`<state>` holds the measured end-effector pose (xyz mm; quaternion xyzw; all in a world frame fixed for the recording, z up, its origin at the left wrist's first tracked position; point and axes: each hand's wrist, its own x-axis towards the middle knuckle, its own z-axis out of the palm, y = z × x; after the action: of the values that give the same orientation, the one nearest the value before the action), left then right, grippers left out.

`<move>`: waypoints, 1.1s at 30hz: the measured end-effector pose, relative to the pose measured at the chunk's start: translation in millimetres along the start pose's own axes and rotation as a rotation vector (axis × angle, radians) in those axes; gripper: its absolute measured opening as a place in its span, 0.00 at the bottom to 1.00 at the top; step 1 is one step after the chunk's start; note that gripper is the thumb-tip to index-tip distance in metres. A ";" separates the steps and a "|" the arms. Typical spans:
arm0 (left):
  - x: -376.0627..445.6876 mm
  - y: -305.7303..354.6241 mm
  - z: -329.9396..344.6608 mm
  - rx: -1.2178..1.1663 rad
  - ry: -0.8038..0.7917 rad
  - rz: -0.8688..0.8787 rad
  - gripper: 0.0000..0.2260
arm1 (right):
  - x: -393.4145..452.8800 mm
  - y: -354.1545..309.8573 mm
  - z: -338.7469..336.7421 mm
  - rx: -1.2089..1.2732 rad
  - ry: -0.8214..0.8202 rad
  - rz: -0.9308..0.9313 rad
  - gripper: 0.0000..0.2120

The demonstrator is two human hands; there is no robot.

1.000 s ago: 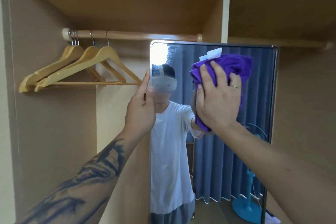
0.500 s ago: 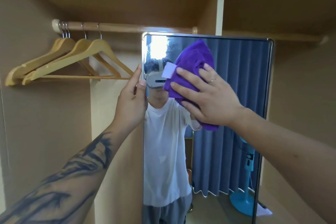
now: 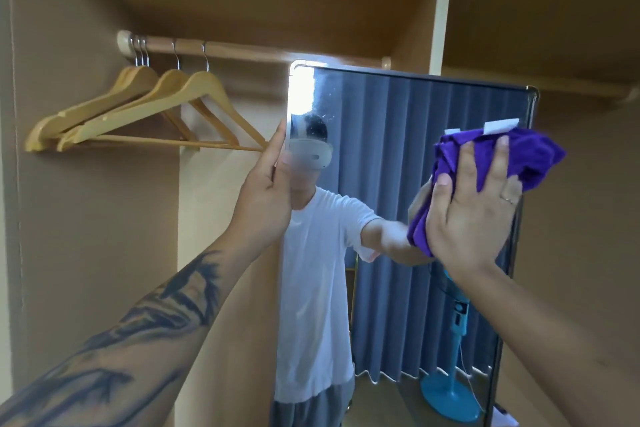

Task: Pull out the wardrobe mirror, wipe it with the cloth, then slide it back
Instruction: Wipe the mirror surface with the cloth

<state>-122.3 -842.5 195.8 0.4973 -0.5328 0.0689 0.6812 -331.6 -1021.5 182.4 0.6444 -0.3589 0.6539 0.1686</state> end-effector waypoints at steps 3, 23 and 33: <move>-0.6 3.0 1.5 0.006 -0.005 0.006 0.22 | -11.2 -38.5 6.0 -0.001 -0.009 -0.093 0.27; -1.0 3.9 0.4 -0.017 -0.003 0.037 0.22 | 43.2 11.3 -19.8 -0.248 -0.218 -1.172 0.25; -0.8 1.5 0.6 0.048 0.033 0.031 0.22 | 21.4 27.5 -19.2 -0.147 -0.096 -0.343 0.25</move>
<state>-123.9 -841.9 196.1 0.5041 -0.5273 0.1002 0.6766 -366.8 -1032.4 197.8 0.7123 -0.2983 0.5563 0.3068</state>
